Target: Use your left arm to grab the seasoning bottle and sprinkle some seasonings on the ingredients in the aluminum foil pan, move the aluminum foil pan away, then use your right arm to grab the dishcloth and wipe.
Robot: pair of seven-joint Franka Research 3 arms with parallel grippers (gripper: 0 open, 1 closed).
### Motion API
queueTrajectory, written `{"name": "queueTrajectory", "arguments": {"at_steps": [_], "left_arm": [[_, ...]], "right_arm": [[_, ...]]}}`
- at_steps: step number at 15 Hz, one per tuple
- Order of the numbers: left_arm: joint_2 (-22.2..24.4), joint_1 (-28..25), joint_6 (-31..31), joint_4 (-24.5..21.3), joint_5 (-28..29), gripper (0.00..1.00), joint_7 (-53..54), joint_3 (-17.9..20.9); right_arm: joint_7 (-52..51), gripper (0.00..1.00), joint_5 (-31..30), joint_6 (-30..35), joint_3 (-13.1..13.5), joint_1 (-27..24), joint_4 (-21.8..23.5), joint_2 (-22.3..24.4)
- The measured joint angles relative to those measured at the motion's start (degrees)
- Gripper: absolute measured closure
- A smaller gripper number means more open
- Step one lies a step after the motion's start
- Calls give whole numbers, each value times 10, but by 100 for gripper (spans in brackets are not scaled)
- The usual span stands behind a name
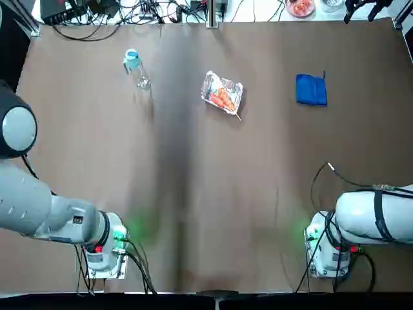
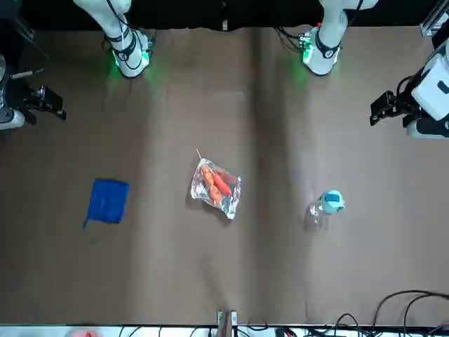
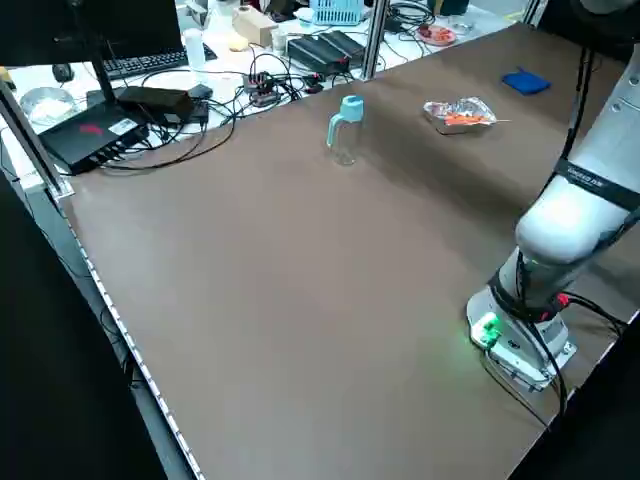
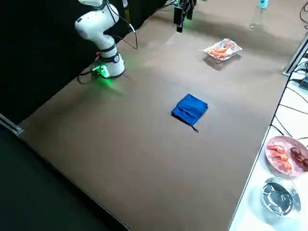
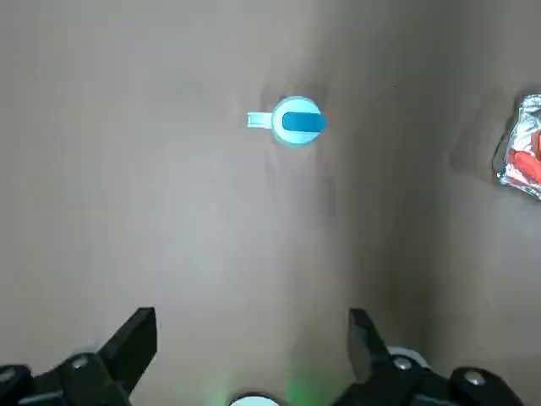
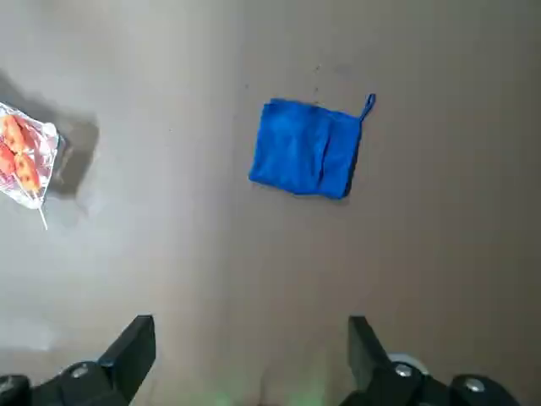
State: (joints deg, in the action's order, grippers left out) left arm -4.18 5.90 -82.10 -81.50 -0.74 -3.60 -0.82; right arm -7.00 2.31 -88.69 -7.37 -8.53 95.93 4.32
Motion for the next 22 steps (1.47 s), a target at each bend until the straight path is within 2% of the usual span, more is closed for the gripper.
{"name": "queueTrajectory", "arguments": {"at_steps": [7, 11, 14, 17, 20, 21, 22], "left_arm": [[-1, 1, 2, -4, 17, 0, 6, 0], [-18, -24, -2, -36, 18, 0, -103, 3], [-34, -47, -58, -65, 17, 0, -191, 4], [-49, -58, -128, -92, 4, 0, -355, 4], [-58, -63, -181, -116, 3, 0, -470, 4], [-61, -64, -204, -129, 2, 0, -508, 4], [-67, -68, -253, -160, 2, 0, -568, 4]], "right_arm": [[0, 0, 1, 0, -3, 1, 0, 0], [0, 0, 1, -1, -4, 1, 0, 0], [0, 0, 0, -3, -5, 2, 1, 0], [0, 0, 0, -3, -6, 4, 2, 0], [0, 0, 0, -3, -7, 4, 4, 0], [0, 0, 0, -3, -7, 4, 5, 0], [0, 0, 0, -3, -7, 5, 9, 0]]}}
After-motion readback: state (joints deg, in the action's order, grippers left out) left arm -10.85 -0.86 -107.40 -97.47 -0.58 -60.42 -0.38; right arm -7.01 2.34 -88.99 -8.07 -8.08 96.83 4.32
